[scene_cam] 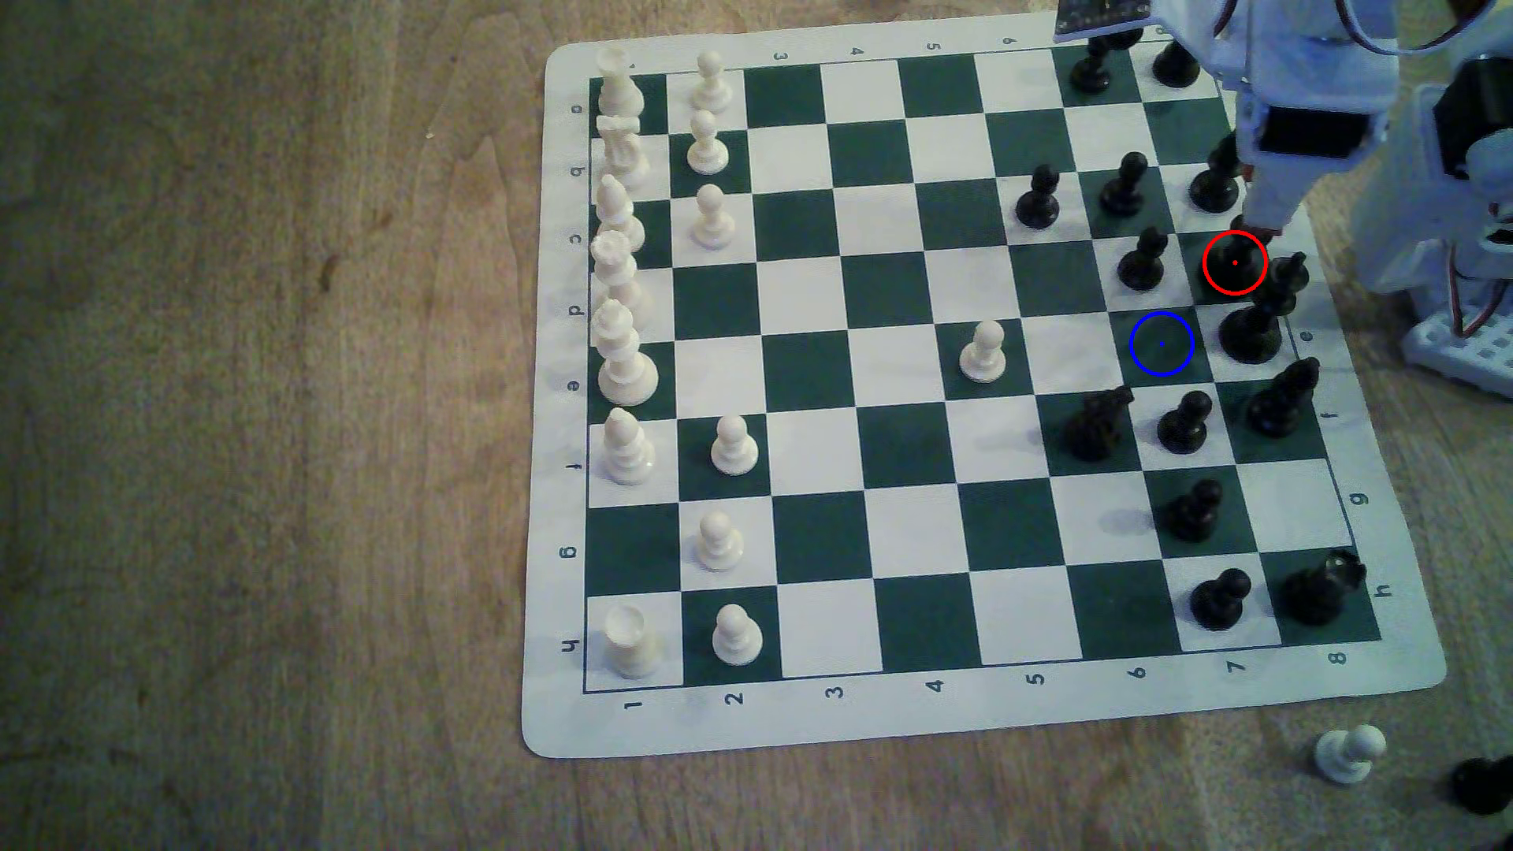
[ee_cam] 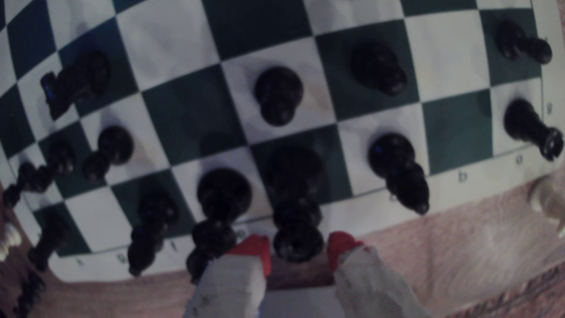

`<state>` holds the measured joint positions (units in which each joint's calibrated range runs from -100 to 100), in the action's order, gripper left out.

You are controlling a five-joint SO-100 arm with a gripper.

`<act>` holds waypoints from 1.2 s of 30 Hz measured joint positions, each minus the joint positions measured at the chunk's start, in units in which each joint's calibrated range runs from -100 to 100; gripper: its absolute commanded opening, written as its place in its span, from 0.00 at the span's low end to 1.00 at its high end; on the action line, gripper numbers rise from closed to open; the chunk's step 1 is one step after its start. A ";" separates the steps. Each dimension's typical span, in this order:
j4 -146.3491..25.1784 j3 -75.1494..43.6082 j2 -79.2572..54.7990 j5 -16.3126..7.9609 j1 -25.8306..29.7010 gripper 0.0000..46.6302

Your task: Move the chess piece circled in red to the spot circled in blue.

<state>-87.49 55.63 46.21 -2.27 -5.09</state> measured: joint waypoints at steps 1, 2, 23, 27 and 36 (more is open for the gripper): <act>0.00 0.18 0.00 0.00 0.00 0.22; 0.08 0.72 0.00 0.00 0.00 0.22; 4.62 6.33 0.08 0.00 0.00 0.20; 4.62 6.33 0.08 0.00 0.22 0.12; 5.02 6.15 -1.76 0.00 0.66 0.01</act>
<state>-82.47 61.77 44.45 -2.27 -4.42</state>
